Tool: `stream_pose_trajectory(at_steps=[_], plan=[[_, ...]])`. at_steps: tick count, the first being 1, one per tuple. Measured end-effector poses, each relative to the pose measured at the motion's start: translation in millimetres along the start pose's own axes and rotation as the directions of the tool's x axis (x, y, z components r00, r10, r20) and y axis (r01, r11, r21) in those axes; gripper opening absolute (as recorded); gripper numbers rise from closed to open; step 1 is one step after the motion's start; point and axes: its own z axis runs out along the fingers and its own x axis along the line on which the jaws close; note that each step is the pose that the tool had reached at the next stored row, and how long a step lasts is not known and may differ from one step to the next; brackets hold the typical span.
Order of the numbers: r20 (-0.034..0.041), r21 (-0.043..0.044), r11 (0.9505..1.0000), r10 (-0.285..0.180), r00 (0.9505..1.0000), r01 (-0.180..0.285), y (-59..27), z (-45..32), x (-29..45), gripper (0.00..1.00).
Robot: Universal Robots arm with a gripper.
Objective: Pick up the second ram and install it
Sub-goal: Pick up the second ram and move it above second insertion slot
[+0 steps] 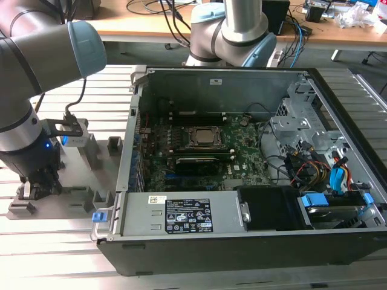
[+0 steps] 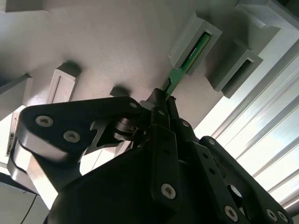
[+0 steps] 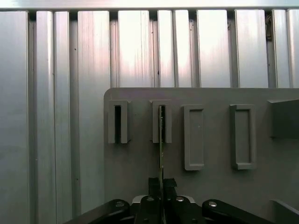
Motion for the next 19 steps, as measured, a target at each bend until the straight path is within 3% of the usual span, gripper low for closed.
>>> stream_pose_trajectory(at_steps=[11, 19], plan=[[0.0003, 0.0003, 1.0000, -0.001, 1.0000, 0.001, -0.1, -0.4, -0.1, 0.14], [-0.0001, 0.0000, 1.0000, -0.001, 1.0000, 0.001, 0.4, -9.6, -0.2, 0.14]])
